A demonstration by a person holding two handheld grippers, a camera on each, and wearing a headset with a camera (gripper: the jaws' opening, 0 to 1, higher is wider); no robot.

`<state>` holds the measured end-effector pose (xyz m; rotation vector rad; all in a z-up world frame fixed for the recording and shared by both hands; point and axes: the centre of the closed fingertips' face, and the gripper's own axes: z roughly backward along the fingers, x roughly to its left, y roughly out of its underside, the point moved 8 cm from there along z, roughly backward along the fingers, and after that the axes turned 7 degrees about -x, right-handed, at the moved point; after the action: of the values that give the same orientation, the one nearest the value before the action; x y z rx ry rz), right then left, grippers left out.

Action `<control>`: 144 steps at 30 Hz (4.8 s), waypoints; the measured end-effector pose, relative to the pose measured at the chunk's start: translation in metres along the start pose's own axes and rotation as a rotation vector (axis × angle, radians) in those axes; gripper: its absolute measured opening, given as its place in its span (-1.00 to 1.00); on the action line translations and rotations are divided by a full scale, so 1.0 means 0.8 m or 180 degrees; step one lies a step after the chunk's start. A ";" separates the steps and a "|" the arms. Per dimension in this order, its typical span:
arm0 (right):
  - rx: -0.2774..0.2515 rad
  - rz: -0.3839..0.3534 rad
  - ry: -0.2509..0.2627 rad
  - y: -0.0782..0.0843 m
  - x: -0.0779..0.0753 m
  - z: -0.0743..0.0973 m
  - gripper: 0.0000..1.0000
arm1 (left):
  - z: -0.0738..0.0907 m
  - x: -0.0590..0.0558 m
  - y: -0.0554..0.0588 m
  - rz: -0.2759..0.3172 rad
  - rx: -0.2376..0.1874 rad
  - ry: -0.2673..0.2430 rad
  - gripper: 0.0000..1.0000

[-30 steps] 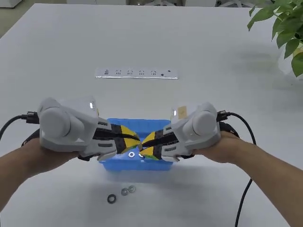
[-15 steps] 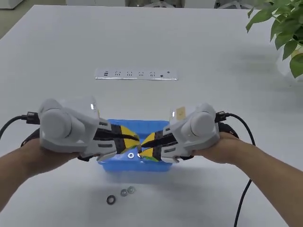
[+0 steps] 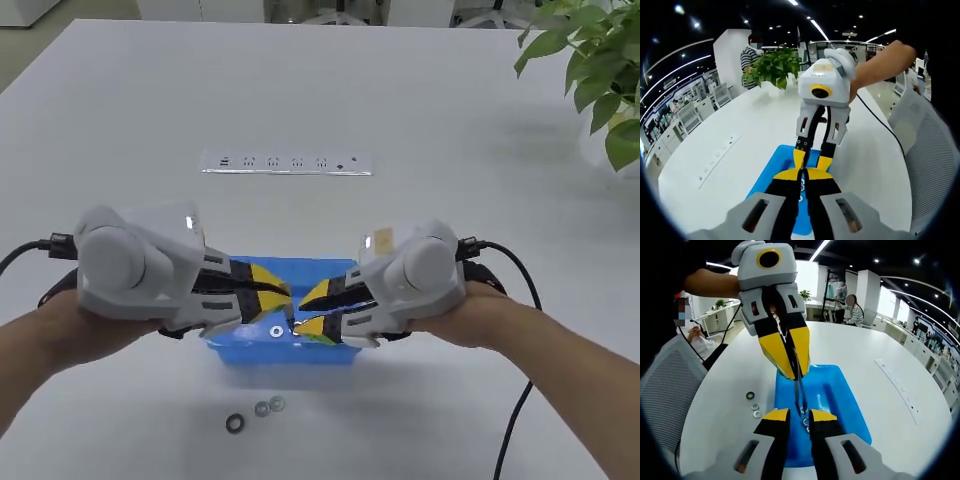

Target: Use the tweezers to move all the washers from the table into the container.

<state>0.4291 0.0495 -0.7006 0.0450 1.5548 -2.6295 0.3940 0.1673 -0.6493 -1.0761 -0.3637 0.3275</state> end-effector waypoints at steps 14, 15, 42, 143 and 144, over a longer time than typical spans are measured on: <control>0.0032 -0.0088 0.0160 -0.008 0.008 0.020 -0.48 | 0.008 -0.010 -0.012 -0.0078 0.0044 0.0039 -0.88; 0.0035 -0.0102 0.0171 -0.009 0.009 0.021 -0.45 | 0.009 -0.010 -0.012 -0.0077 0.0045 0.0037 -0.88; 0.0008 -0.0334 0.0604 -0.008 0.036 0.065 0.19 | 0.034 -0.031 -0.030 -0.0194 0.0076 -0.0032 -0.88; 0.0071 -0.0721 0.0738 0.038 0.086 0.081 0.93 | 0.025 -0.078 0.018 0.0078 0.0147 0.0223 -0.87; 0.0070 -0.0726 0.0734 0.039 0.087 0.080 0.93 | 0.025 -0.078 0.018 0.0081 0.0148 0.0226 -0.87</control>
<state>0.3641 -0.0258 -0.7013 0.1900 1.6919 -2.9072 0.3281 0.1622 -0.6615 -1.0446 -0.2779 0.3180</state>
